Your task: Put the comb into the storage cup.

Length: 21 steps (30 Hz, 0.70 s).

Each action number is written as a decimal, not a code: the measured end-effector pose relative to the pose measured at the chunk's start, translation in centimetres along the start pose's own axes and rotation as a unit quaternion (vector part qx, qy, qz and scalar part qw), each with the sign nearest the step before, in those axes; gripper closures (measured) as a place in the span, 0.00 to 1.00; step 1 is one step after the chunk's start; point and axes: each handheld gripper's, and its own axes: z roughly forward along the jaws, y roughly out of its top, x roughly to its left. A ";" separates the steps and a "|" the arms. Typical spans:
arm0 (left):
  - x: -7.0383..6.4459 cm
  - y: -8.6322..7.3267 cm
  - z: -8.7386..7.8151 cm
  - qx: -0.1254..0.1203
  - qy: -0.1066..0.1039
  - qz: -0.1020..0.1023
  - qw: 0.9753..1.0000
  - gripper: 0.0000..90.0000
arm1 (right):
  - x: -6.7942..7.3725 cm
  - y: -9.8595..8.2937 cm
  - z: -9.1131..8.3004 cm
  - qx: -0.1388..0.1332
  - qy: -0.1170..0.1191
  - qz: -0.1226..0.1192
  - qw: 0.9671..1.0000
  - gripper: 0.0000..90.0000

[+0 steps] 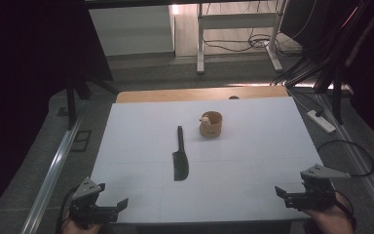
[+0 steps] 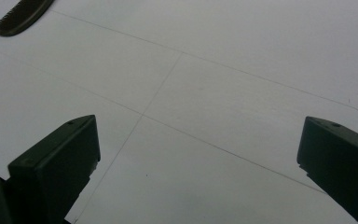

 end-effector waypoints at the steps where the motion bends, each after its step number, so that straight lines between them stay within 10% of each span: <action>1: 0.0 0.0 0.0 0.000 0.000 0.000 1.000 0.02 | 0.0 0.0 0.0 0.000 0.000 0.000 1.000 0.00; 21: 0.2 0.0 0.0 0.000 -0.008 -0.006 1.000 0.02 | 0.0 0.0 0.1 0.006 0.012 -0.006 1.000 0.00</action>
